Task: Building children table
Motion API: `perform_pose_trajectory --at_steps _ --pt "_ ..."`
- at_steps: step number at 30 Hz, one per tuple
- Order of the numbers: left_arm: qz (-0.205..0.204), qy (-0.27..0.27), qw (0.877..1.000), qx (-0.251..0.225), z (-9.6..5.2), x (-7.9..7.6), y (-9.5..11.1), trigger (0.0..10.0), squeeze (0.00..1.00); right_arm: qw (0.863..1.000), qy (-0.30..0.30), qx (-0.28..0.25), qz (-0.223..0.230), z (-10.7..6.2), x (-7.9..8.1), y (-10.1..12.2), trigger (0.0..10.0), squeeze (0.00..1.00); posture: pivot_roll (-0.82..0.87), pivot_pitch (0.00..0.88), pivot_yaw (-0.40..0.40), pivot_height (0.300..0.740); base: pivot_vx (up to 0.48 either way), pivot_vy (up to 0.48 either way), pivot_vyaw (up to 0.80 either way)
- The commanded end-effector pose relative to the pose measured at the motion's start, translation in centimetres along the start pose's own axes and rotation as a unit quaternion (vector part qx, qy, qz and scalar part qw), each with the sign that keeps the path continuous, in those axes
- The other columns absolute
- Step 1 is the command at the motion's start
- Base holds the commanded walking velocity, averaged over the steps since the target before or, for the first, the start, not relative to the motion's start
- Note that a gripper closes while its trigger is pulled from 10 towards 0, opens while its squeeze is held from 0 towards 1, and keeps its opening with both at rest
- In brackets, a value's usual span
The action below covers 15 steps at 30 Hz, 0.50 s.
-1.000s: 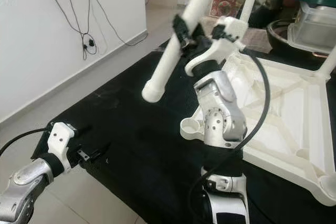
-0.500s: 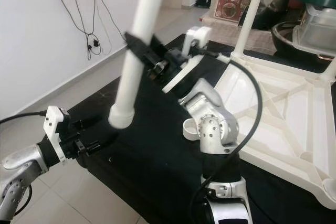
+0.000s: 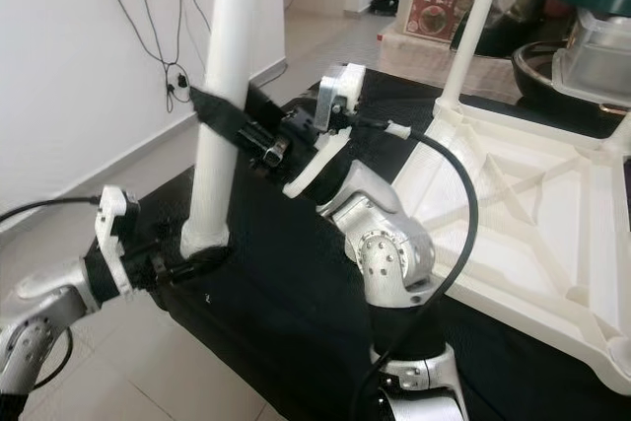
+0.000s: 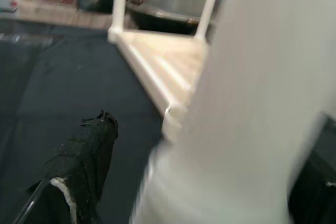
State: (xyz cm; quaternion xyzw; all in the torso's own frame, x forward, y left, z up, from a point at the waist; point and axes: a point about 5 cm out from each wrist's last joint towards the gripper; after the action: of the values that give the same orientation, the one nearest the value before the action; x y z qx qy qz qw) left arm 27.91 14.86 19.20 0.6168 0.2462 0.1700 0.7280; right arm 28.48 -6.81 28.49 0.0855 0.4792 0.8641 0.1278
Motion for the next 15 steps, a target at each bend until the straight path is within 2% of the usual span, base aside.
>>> perform_pose_trajectory --at_steps 1,5,7,11,15 --pt "-0.016 -0.007 1.0 0.002 0.4 0.0 -0.3 10.0 0.0 1.0 0.017 -0.002 -0.004 0.2 0.7 -0.1 0.0 0.0 0.05 0.0 0.003 0.74 0.0 0.0 0.0" --pt "-0.017 -0.023 1.0 0.002 1.8 -0.2 -0.3 10.0 0.0 1.0 0.023 0.004 -0.002 0.2 1.1 -0.5 0.0 0.0 0.04 0.0 0.012 0.74 0.0 0.0 0.0" --pt "-0.016 -0.026 1.0 0.005 1.9 -0.3 -0.4 10.0 0.0 1.0 0.023 0.004 -0.002 0.2 1.2 -0.5 0.0 0.0 0.04 0.0 0.012 0.74 0.0 0.0 0.0" --pt "-0.019 -0.024 0.999 0.015 1.6 -0.3 -0.8 10.0 0.0 1.0 0.017 0.005 -0.006 0.1 0.9 -0.4 0.0 0.0 0.05 0.0 0.013 0.74 0.0 0.0 0.0" --pt "-0.03 -0.019 0.999 0.041 0.6 -0.6 -1.6 10.0 0.0 1.0 0.001 -0.003 -0.016 0.0 0.2 0.2 0.0 0.0 0.05 0.0 0.008 0.74 0.0 0.0 0.0"
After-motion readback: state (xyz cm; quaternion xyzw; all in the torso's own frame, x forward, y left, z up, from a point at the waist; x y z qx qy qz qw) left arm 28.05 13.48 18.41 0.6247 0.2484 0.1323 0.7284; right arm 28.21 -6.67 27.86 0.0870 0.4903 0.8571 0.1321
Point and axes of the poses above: a point about 5 cm out from each wrist's last joint towards the gripper, its own z axis pointing out of the wrist towards the gripper, its own y axis along the axis of the wrist's last joint, x = y × z, and after that the axes turned 2 degrees about -z, right-handed
